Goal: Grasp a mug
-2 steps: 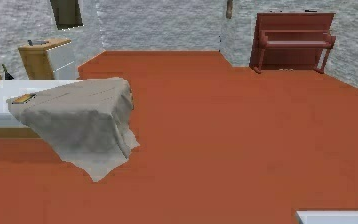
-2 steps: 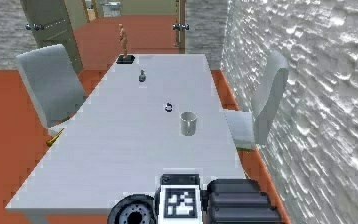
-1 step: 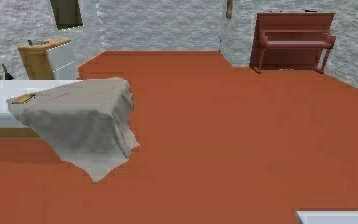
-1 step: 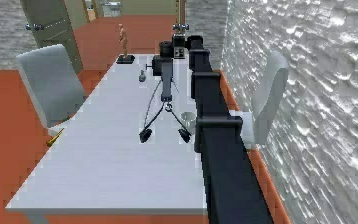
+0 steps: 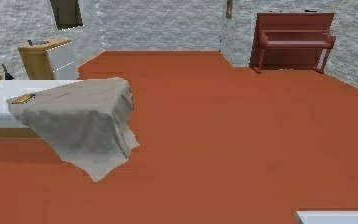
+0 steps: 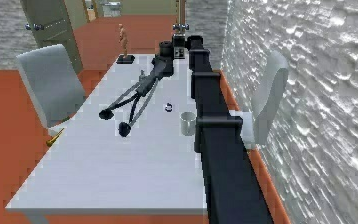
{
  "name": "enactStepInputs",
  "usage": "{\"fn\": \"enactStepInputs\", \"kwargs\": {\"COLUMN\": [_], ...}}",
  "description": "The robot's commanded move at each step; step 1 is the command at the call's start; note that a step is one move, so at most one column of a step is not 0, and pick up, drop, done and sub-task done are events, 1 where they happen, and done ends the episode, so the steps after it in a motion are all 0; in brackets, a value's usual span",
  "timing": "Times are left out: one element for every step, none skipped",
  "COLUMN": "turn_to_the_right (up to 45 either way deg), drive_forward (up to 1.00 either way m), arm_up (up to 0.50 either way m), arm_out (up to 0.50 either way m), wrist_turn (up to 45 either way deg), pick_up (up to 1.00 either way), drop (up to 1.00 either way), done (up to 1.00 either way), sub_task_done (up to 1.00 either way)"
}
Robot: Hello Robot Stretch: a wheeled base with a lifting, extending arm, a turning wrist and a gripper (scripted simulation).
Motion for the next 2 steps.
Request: {"fn": "enactStepInputs", "kwargs": {"turn_to_the_right": [0.0,0.0], "drive_forward": [0.0,0.0], "arm_up": [0.0,0.0], "arm_out": [0.0,0.0], "wrist_turn": [45.0,45.0], "pick_up": [0.0,0.0], "drop": [0.0,0.0], "done": [0.0,0.0], "sub_task_done": [0.0,0.0]}}
